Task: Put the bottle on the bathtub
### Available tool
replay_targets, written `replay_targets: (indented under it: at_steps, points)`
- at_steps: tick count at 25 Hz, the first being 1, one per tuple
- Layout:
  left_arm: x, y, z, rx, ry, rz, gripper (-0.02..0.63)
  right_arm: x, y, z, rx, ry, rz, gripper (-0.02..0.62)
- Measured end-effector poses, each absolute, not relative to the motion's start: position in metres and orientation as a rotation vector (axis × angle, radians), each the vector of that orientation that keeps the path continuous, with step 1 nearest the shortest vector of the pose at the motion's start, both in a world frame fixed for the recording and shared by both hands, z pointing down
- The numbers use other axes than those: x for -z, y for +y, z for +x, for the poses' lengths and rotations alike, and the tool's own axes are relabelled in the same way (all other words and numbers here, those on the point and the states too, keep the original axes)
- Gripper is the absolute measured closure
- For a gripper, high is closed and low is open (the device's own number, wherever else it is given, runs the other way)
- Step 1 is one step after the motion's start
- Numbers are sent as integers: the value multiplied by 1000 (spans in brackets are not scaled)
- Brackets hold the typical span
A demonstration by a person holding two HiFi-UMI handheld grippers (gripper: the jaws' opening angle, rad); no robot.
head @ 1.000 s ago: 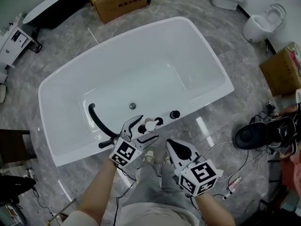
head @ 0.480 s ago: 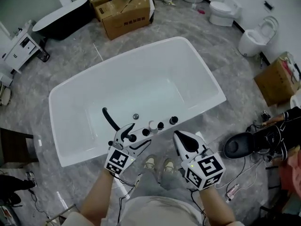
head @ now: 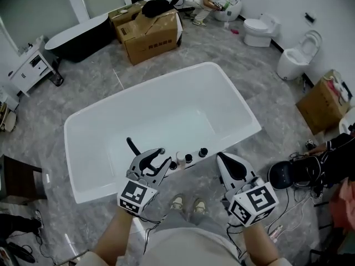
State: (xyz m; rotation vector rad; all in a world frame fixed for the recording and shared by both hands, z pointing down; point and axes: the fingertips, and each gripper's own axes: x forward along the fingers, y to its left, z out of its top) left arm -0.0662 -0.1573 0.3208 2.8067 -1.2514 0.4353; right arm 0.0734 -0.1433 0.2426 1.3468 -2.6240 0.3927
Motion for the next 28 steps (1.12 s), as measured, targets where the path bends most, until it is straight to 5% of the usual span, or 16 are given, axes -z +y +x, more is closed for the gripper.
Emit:
replay_targets:
  at_steps: [9,18,28]
  points:
    - [-212,-155,-75,-271,-1428,2877,552,-164,-124,78,-225,-2744,1335,569]
    - [-149,-129,-72,-167,-1524,2916,580,-86,-93,89,-18,-2856,1396,569]
    - [-164,-105,-45,-213,-1445,2993,586,-138,-94,93,-47,-2740,1355,569]
